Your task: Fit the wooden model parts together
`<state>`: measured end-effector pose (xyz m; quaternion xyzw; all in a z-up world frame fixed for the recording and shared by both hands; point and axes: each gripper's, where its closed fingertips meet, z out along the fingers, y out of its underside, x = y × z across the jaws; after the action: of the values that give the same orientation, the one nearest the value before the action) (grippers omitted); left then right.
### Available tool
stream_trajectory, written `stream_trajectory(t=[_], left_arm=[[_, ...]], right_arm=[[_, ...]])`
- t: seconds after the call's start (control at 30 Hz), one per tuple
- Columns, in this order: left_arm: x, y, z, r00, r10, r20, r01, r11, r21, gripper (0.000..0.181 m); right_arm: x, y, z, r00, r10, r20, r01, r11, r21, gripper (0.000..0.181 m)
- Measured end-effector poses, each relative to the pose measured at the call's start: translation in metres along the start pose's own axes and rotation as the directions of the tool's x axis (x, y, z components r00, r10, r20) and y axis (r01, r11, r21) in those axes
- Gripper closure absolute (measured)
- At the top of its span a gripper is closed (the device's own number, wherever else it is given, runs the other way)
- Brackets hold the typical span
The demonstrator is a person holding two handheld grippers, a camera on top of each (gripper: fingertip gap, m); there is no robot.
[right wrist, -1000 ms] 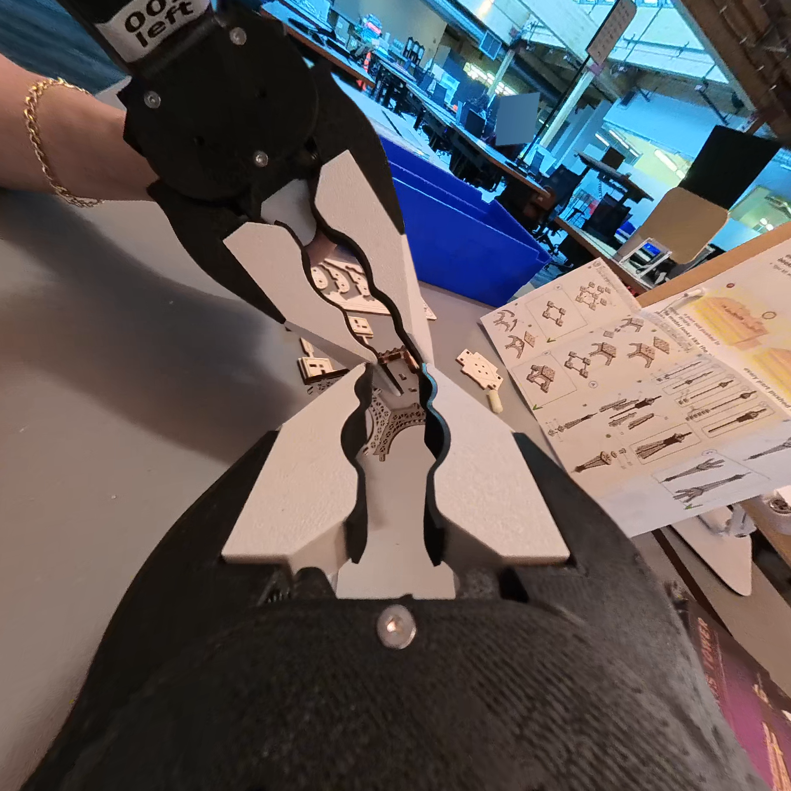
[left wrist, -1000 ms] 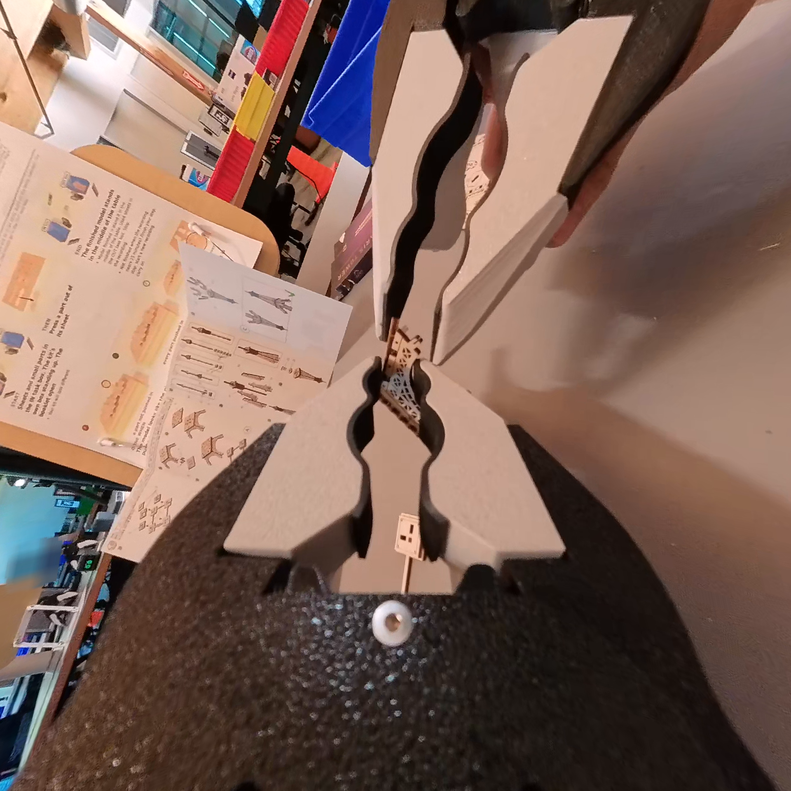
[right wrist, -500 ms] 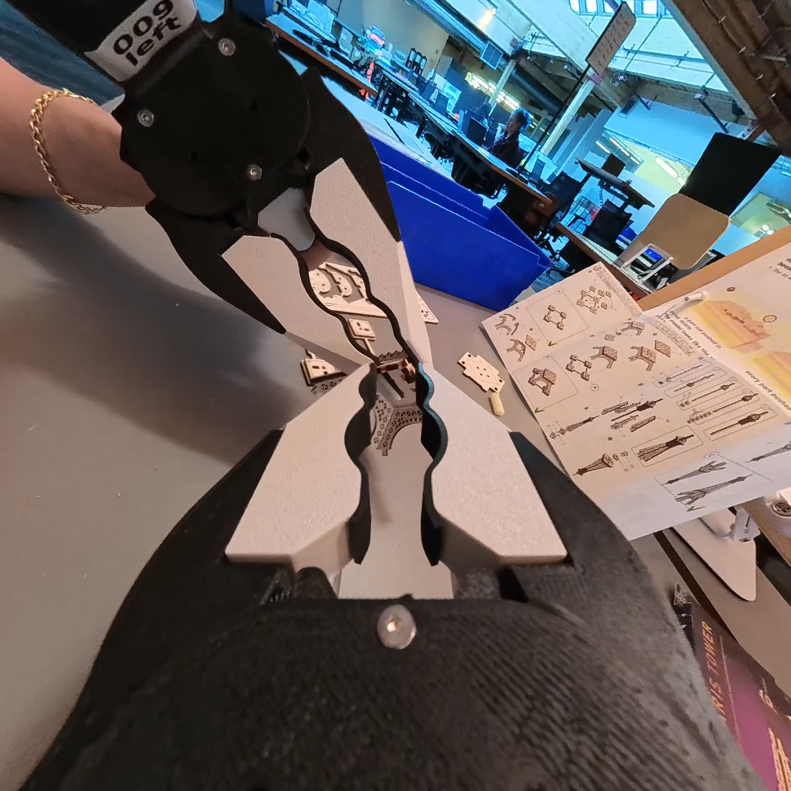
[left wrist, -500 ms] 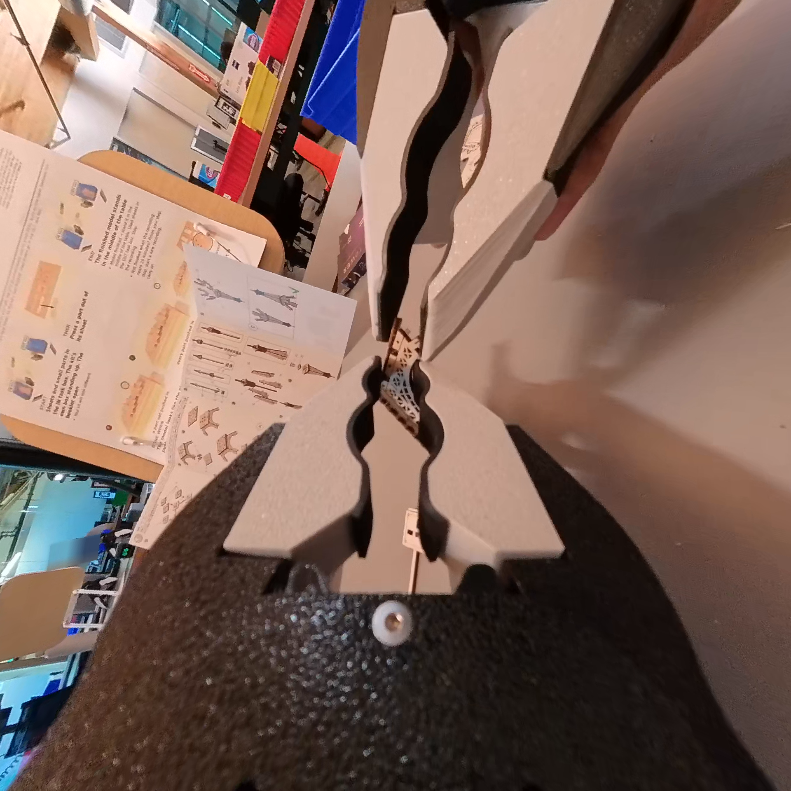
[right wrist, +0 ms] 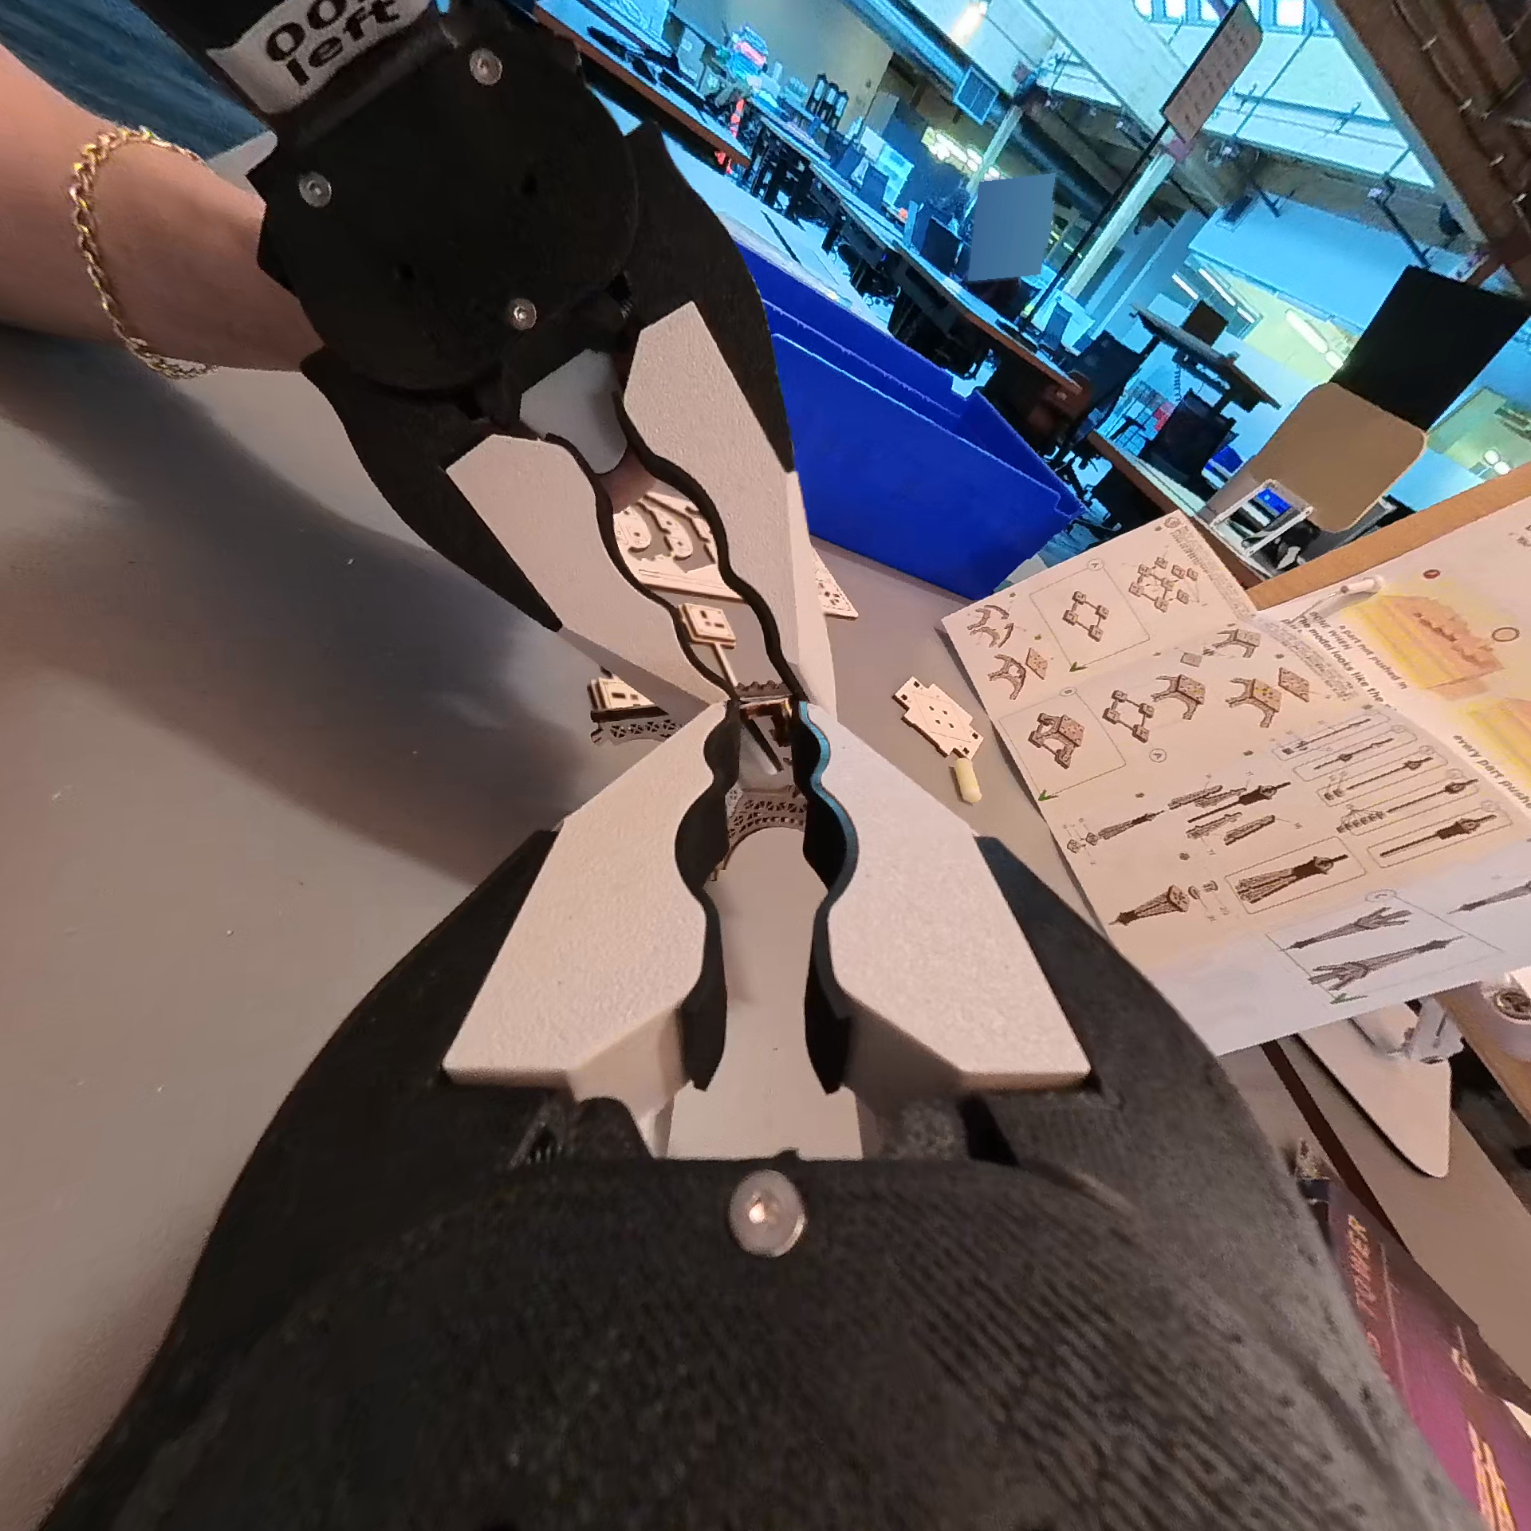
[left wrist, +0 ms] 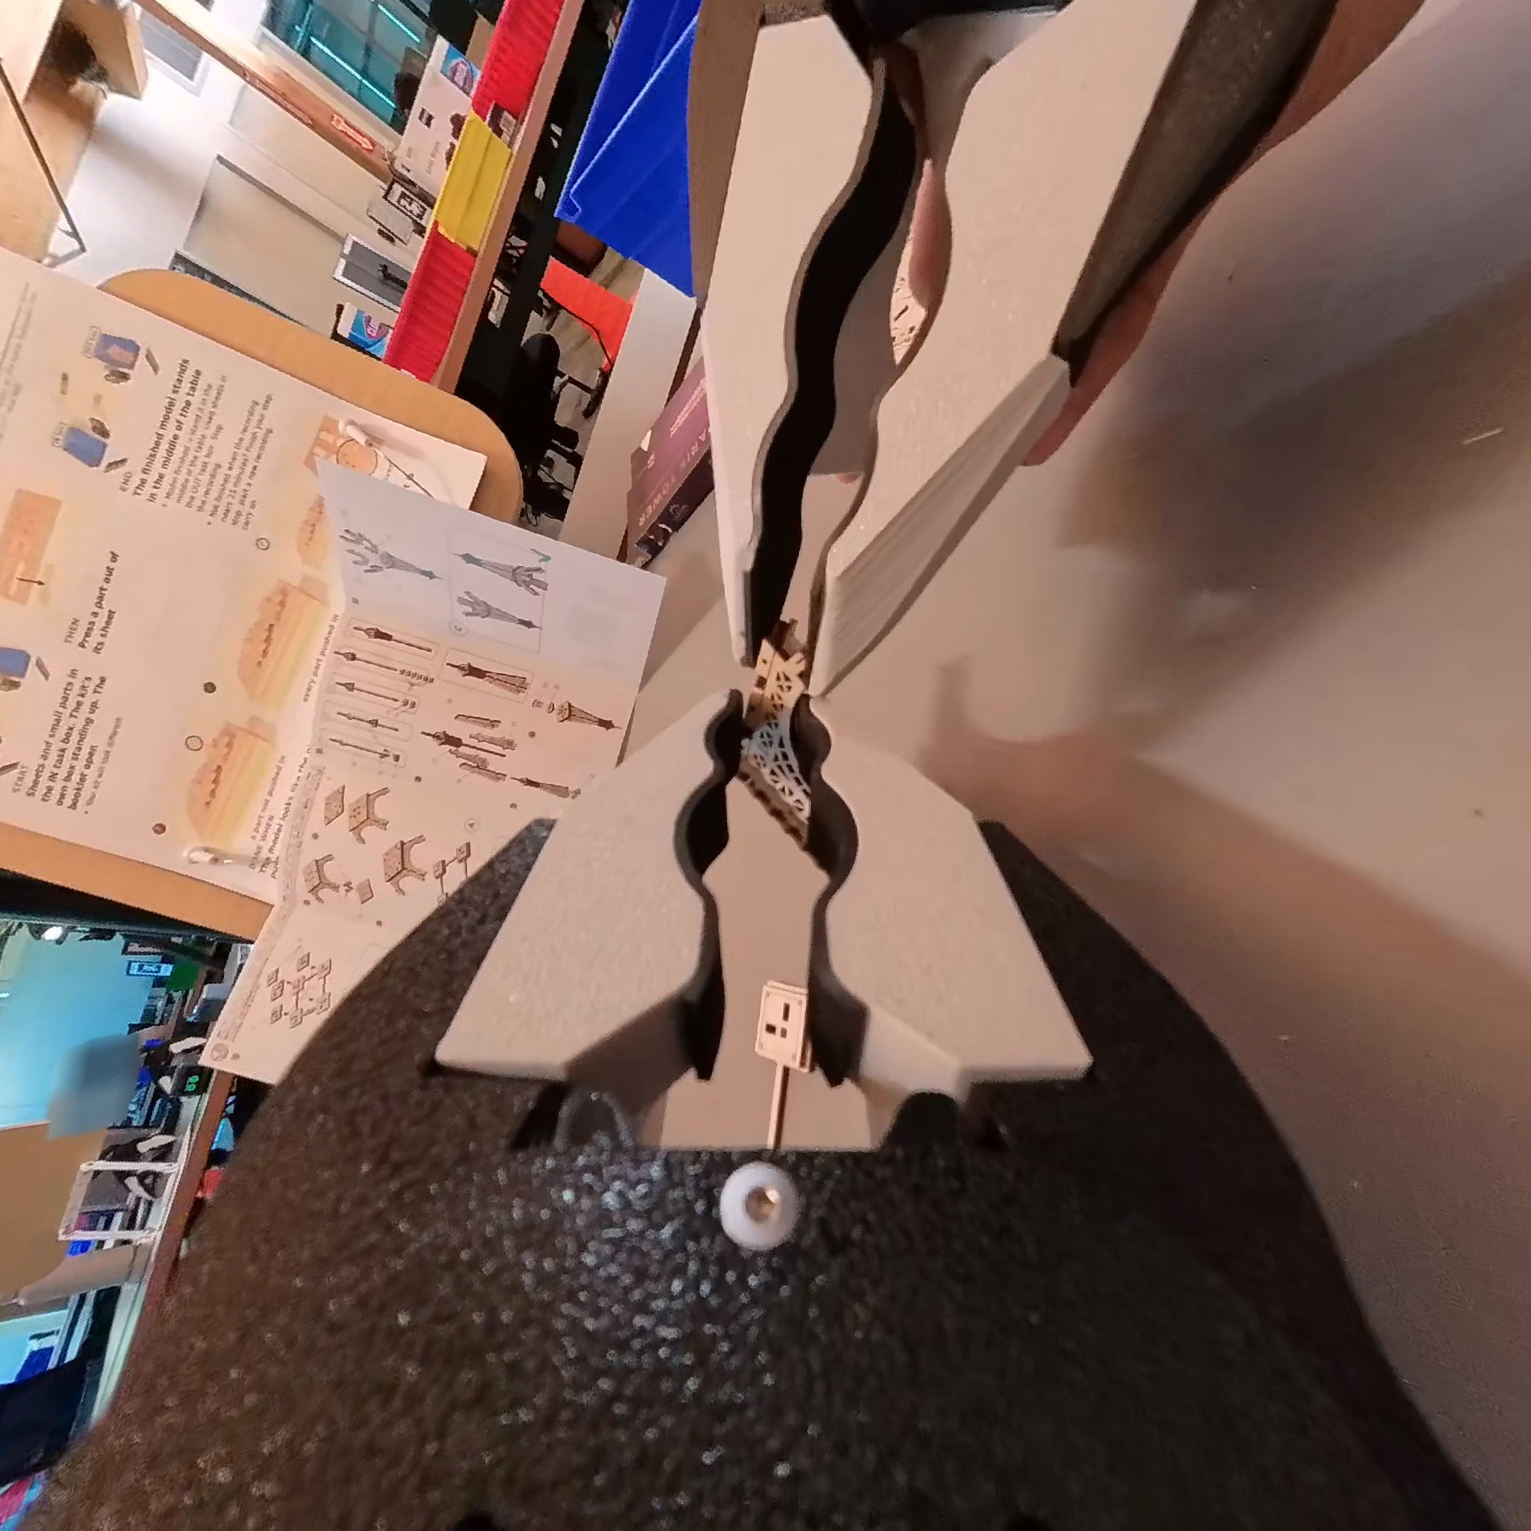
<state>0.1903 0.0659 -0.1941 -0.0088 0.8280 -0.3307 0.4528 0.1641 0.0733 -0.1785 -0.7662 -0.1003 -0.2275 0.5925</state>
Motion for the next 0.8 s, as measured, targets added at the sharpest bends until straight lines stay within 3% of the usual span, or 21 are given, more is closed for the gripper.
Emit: stream_trajectory(t=[0.23,0.37,0.67,0.8], left_arm=[[-0.010,-0.009,-0.008,0.996,-0.089,0.007,0.088,0.991,0.105,0.162],[-0.020,-0.005,-0.014,0.991,-0.133,0.017,0.131,0.986,0.100,0.125],[-0.001,-0.006,-0.015,0.991,0.001,-0.133,0.014,0.994,0.113,0.139],[0.009,-0.010,-0.015,0.980,0.047,-0.192,-0.023,0.991,0.129,0.158]], right_arm=[[0.007,-0.010,-0.002,0.999,0.000,-0.052,0.003,0.998,0.056,0.171],[0.007,-0.003,-0.001,0.998,-0.023,-0.060,0.024,1.000,0.019,0.171],[-0.002,-0.017,-0.006,1.000,0.007,0.016,-0.008,0.995,0.104,0.173],[-0.008,-0.017,-0.007,0.998,0.005,0.060,-0.012,0.993,0.117,0.173]])
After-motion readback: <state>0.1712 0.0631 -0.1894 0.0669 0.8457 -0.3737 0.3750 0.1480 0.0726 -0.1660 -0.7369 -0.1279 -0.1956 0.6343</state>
